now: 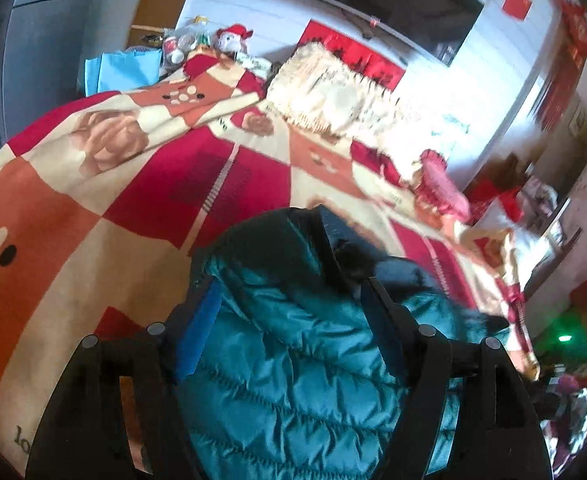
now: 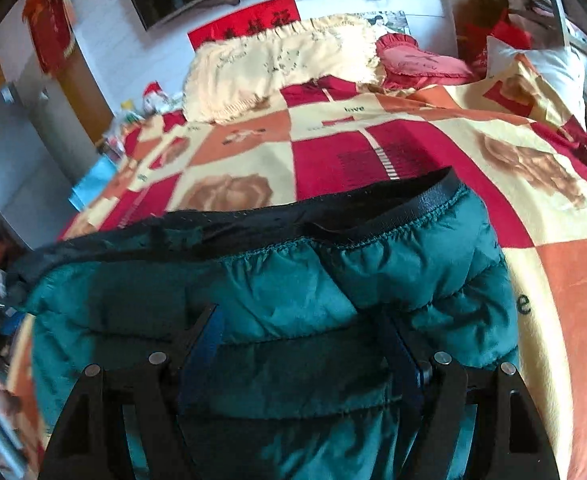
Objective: Fold large clothes
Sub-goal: 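Fold the held hem over the jacket body toward the collar with both tools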
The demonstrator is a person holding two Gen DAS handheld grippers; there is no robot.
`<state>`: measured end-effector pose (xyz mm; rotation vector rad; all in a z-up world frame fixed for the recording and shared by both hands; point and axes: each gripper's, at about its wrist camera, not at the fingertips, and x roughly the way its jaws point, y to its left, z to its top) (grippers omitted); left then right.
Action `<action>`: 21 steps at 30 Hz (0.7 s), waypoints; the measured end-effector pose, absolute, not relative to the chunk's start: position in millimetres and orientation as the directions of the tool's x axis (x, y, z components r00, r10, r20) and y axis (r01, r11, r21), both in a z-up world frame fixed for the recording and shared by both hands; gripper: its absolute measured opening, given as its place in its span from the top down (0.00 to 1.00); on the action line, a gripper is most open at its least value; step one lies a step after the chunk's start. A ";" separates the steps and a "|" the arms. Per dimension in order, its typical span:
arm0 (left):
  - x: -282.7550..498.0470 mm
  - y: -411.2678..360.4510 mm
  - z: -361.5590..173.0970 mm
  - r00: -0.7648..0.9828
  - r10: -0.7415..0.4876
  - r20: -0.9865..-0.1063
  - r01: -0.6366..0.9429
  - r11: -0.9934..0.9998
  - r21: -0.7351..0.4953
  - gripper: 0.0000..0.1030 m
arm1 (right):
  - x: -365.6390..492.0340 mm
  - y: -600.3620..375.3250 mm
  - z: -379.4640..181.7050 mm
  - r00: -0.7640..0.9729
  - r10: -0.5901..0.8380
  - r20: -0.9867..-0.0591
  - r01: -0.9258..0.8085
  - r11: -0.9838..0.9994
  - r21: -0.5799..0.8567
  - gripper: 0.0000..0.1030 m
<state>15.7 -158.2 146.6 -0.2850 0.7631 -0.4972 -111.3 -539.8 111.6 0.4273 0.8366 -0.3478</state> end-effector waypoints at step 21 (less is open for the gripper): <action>65.1 -247.0 88.1 0.583 -0.236 -0.778 0.328 0.944 -0.040 0.28 | -98.2 -554.4 112.5 0.552 -0.264 -0.791 0.532 0.842 0.090 0.24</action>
